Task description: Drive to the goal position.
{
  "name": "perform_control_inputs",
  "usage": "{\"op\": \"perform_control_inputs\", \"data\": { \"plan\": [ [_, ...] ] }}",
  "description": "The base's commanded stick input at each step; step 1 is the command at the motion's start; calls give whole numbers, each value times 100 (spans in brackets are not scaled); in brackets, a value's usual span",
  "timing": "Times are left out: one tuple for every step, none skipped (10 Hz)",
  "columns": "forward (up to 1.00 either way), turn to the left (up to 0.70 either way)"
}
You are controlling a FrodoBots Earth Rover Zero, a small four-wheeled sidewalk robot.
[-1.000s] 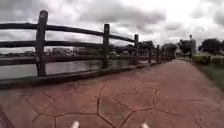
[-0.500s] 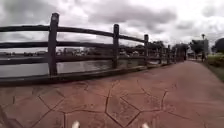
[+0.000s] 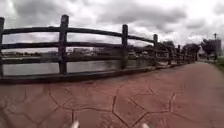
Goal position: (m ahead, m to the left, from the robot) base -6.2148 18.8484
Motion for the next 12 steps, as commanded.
{"op": "perform_control_inputs", "data": {
  "plan": [
    [0,70],
    [0,70],
    [0,70],
    [0,70],
    [0,70],
    [0,70],
    [0,70],
    [0,70],
    [0,70],
    [0,70],
    [0,70],
    [0,70]
  ]
}}
